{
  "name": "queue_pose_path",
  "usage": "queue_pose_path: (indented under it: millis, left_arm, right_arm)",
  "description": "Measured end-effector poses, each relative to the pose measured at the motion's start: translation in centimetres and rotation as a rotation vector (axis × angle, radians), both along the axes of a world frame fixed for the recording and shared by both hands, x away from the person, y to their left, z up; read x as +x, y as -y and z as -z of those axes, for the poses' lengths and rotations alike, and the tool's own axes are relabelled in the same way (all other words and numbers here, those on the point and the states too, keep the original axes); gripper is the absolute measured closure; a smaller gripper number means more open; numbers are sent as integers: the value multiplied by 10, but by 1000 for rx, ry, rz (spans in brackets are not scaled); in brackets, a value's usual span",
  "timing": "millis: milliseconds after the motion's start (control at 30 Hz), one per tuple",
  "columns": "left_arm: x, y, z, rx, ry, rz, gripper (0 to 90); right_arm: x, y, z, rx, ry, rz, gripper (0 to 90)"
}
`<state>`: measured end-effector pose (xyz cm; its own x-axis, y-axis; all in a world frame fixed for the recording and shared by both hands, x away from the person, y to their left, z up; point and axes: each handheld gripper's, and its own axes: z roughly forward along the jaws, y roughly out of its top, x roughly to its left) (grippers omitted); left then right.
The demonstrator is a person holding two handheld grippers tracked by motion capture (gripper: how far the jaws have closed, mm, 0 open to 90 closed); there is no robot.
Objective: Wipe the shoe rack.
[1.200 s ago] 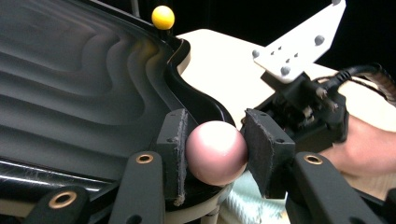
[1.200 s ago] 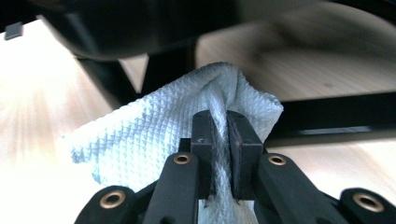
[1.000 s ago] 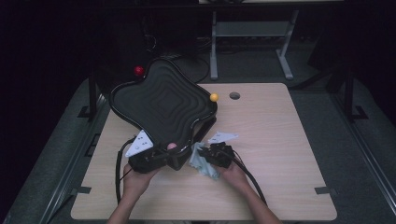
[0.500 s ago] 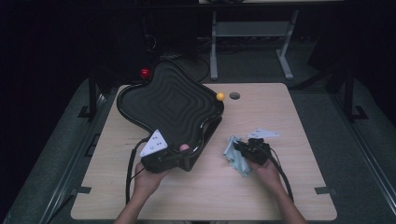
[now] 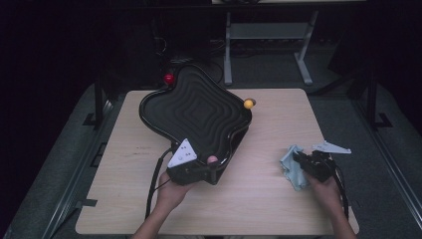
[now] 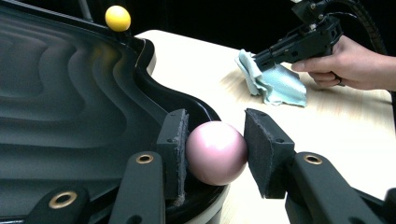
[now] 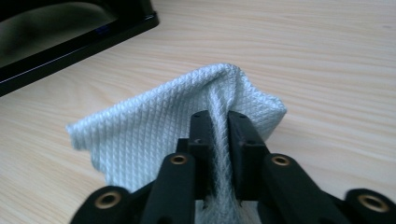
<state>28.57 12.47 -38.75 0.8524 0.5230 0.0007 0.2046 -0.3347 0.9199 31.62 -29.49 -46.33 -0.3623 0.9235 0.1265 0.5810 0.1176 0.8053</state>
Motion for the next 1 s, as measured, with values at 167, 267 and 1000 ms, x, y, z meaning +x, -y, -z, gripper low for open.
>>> queue_pose_path:
  millis: [167, 267, 1000]
  left_arm:
    - [-2, 2, -1, 5, -4, 6, 605]
    - [-5, -4, 0, 0, -6, 11, 605]
    - [-30, -73, -1, -11, -21, -34, 597]
  right_arm:
    - [-3, 2, -8, 7, 33, 3, 663]
    - [-1, -4, -16, 15, 58, -5, 632]
    - [41, -103, -60, 52, 184, -198, 515]
